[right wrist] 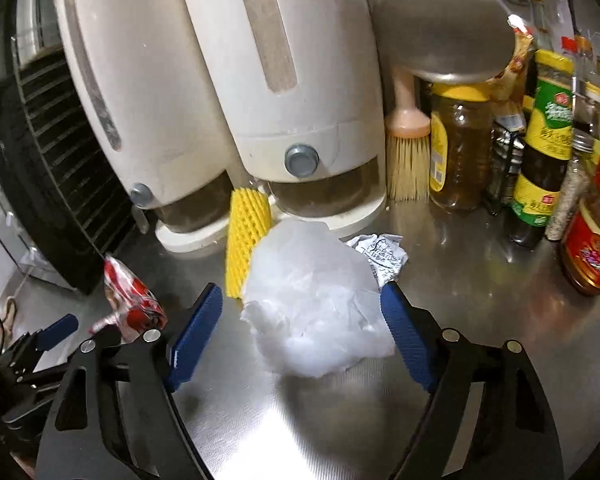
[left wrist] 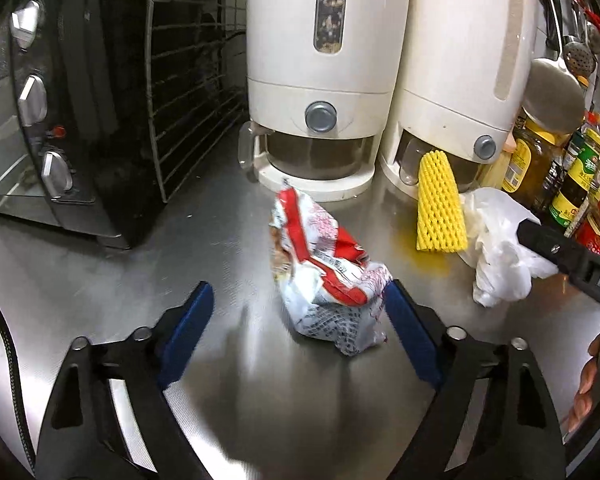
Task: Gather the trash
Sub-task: 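Grasp the red-white snack bag with the left tool while the right tool grasps the white plastic bag, then carry the snack bag and white plastic bag down over the bin with both tools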
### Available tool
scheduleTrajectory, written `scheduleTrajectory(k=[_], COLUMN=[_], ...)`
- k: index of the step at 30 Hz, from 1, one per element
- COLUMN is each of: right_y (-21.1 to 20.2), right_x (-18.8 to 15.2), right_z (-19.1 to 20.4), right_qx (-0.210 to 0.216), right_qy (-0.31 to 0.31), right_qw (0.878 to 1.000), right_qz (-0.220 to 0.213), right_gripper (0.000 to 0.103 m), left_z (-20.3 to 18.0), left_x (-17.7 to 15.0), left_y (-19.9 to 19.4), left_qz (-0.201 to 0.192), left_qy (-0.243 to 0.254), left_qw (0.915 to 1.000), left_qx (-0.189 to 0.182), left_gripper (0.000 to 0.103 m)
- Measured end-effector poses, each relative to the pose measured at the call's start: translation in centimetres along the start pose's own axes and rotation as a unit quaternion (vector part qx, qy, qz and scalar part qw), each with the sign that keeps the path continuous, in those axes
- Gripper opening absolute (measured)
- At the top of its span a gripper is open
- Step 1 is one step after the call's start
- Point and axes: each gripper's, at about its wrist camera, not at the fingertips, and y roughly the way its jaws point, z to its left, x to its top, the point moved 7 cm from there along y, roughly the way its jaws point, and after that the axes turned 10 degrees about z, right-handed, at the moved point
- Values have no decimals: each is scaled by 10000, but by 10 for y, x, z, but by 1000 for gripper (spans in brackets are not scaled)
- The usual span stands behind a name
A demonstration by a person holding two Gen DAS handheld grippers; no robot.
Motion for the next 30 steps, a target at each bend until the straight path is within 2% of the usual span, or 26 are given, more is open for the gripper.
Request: scheduleTrajectory(k=[5,7,10,13,16,19,21,23,25,28,29,30], right_y=[24,27,29,28,24,11,2,-7,-18,-31,-36,-40], right_x=[-7,-10,-13,-15,-15,-13,-11,-9,-8,-9,-10,-12], right_z=[1,0,-1,-2,-1,0,-2,-6,-9,-11,-12,-13], right_qx=[-149,-179,-195,-213,-125,-56,32,129,178,220,254,293], right_qy=[-173,-199,-252,-314,-371,-436,-402,-337,-320,-330,-329,-321], right_qw=[9991,9989,9985,9982,9981,9984,9987,9990,9992,9992,9991,9990], right_qz=[347,394,455,467,469,367,315,268,176,93,81,80], right_gripper=[57,44,31,21,16,15,15,15,15,15,15,15], left_z=[-8,-12,-17,-21,-26,-32,-36,-40,-43,-44,-45,-46], left_x=[6,10,16,23,31,36,36,36,34,29,27,25], left_y=[17,22,22,19,21,25,30,36,36,34,32,30], left_qz=[152,159,103,-38,-104,-75,21,228,265,319,348,372], left_qy=[117,169,259,392,526,592,631,653,672,658,647,652], left_qw=[9998,9996,9996,9991,9982,9980,9979,9976,9974,9973,9973,9972], left_qx=[-111,-129,2,138,283,223,167,49,68,49,5,-20], left_gripper=[64,63,63,74,74,73,56,31,31,24,18,17])
